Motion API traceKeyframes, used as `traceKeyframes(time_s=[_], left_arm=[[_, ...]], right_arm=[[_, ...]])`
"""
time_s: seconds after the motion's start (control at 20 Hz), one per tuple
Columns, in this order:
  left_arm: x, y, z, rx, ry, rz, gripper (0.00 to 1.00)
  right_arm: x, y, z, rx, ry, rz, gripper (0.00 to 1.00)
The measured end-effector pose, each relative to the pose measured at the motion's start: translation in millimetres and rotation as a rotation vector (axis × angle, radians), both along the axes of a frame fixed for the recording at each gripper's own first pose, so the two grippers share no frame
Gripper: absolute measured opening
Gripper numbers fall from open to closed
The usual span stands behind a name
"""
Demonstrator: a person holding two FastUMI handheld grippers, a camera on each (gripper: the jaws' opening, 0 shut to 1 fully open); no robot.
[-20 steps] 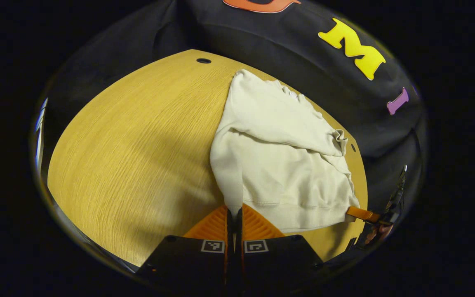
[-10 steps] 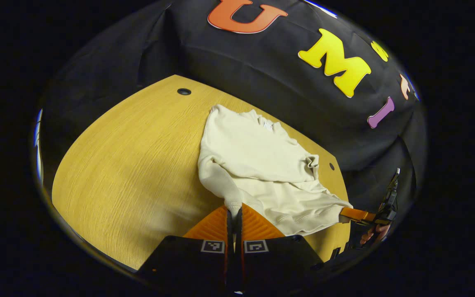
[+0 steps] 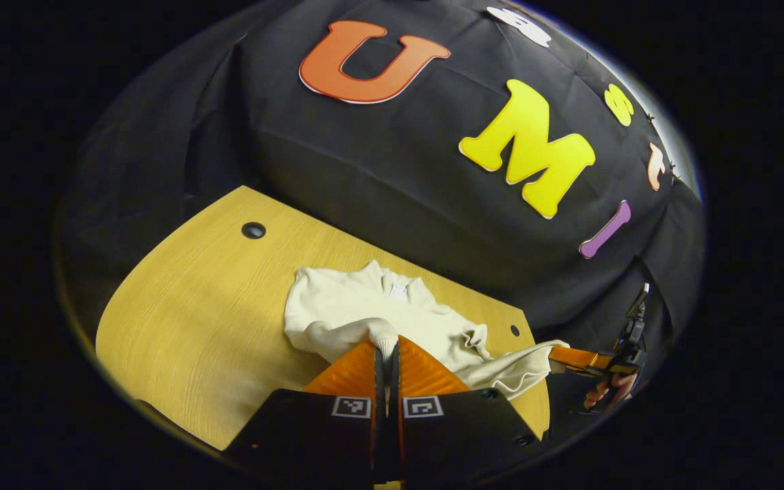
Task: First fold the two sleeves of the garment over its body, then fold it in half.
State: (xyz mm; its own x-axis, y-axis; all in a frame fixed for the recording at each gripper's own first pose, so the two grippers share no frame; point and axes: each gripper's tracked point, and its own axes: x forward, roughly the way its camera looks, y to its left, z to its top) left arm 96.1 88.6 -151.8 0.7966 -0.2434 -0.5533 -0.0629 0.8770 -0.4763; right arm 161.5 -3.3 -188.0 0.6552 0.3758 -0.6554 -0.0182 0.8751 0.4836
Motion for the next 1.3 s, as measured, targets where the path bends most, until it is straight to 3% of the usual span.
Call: traceKeyframes(time_s=[0.25, 0.6, 0.9, 1.1, 1.3], left_arm=[[80.8, 6.5, 14.4, -0.019, -0.046, 0.005, 0.03], [167.4, 22.0, -74.3, 0.018, -0.005, 0.022, 0.03], [193.8, 28.6, -154.0, 0.02, 0.07, 0.047, 0.04], [203.8, 26.6, -169.8, 0.034, 0.063, 0.066, 0.0], [213.9, 28.0, -184.4, -0.003, 0.058, 0.118, 0.04]], right_arm=[[78.9, 22.0, 7.7, 0.04, -0.017, -0.001, 0.05], [160.0, 3.1, -101.6, 0.1, 0.086, -0.126, 0.05], [188.2, 8.2, -167.7, 0.005, 0.077, -0.076, 0.05], [201.1, 12.9, -193.1, -0.014, 0.089, -0.117, 0.05], [205.0, 13.9, -202.2, -0.015, 0.094, -0.144, 0.08]])
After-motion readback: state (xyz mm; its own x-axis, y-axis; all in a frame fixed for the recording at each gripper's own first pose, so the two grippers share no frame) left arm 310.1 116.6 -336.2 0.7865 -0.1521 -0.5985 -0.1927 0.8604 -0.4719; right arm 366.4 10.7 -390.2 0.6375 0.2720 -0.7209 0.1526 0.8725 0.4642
